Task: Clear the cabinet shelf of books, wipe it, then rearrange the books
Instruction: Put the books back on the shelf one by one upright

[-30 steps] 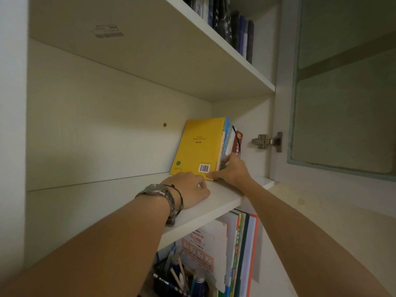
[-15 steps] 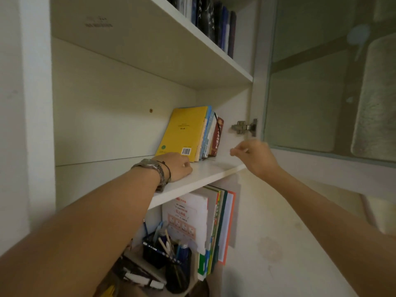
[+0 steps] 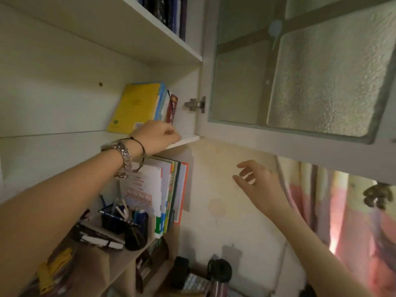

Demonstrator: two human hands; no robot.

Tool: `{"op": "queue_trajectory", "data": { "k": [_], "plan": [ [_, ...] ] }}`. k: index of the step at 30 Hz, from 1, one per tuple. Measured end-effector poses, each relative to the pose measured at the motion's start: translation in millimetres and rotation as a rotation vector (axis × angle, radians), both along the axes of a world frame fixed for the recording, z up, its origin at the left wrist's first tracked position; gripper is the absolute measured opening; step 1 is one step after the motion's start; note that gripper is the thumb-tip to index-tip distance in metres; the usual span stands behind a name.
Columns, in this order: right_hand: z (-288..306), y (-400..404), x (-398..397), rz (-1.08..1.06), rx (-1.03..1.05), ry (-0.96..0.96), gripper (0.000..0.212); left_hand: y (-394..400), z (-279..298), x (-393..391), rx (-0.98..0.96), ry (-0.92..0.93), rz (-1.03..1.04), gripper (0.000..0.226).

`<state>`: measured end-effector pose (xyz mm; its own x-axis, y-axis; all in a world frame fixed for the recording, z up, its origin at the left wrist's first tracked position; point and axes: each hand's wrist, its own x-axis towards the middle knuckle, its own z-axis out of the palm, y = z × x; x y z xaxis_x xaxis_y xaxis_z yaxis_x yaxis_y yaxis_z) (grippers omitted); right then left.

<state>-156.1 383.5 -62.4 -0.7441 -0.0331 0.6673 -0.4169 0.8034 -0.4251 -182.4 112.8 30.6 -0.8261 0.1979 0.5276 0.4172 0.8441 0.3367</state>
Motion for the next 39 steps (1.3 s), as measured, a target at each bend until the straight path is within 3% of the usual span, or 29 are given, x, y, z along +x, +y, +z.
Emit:
{"op": "queue_trajectory", "data": {
  "k": [7,24,28,35,39],
  "plan": [
    [-56,53,81,-0.115,-0.093,-0.031,0.027,76,-80,41,0.083,-0.046,-0.260,0.024],
    [-284,153,275,-0.556,-0.483,-0.364,0.017,236,-369,153,0.221,-0.594,-0.582,0.013],
    [-330,152,311,-0.648,-0.488,-0.497,0.033,251,-424,185,0.255,-0.757,-0.602,0.020],
    [-378,133,339,-0.709,-0.717,-0.791,0.075,258,-486,224,0.115,-0.979,-0.585,0.032],
    [-389,128,344,-0.710,-0.760,-0.843,0.081,261,-498,240,0.053,-1.023,-0.573,0.047]
  ]
}}
